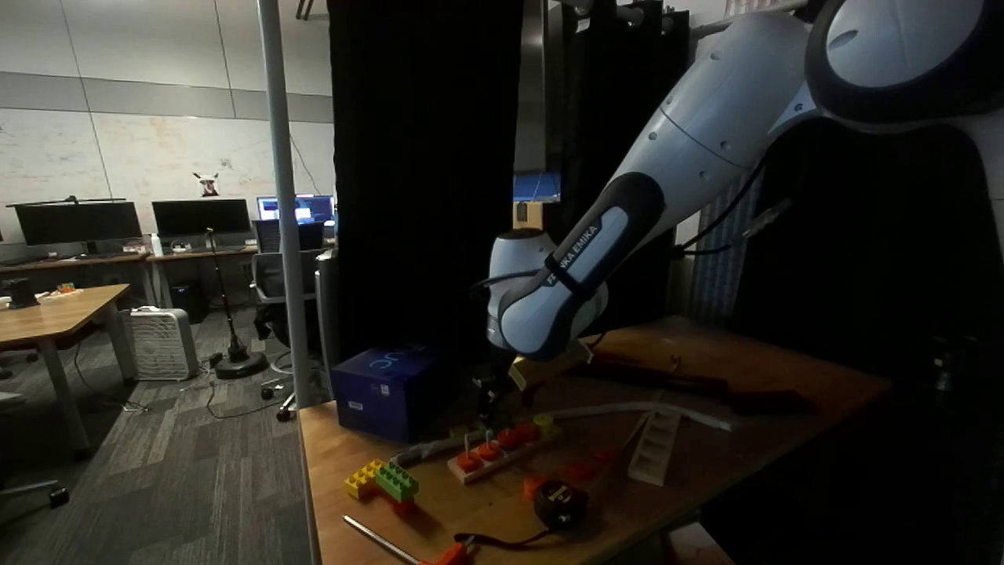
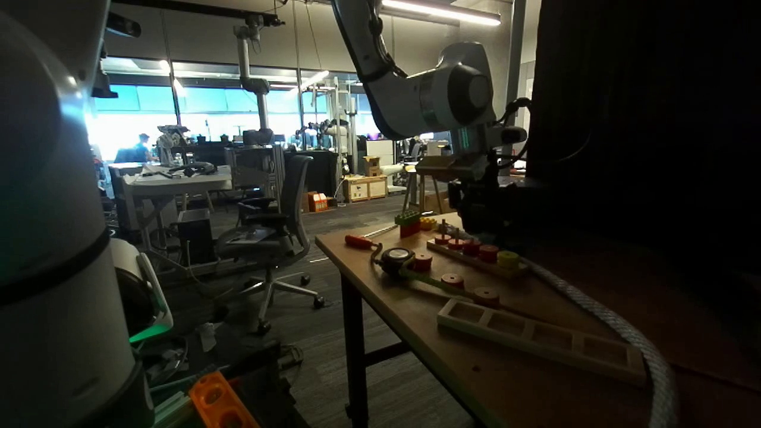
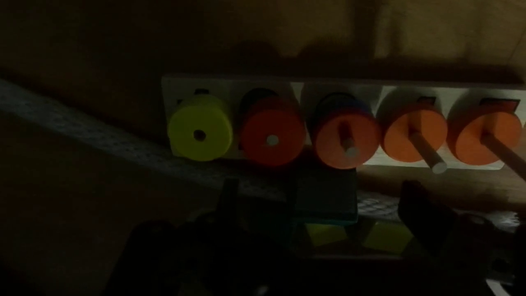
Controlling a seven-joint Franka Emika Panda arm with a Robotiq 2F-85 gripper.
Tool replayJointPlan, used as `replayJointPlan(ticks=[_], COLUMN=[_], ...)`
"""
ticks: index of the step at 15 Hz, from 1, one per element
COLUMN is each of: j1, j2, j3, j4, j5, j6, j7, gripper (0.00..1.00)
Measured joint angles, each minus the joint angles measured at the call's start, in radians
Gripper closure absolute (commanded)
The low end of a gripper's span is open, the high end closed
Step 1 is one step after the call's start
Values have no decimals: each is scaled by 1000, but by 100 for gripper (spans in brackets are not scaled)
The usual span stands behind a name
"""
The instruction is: Move the object forward near the blue box
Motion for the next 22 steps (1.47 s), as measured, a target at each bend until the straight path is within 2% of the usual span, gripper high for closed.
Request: replayJointPlan(ticks=[10, 22], j1=[11, 39], j2=[69, 75], j3=[-13, -33], j4=[0, 5], j5=[2, 2], j6=[114, 135], j7=[-52, -70], gripper=[0, 0])
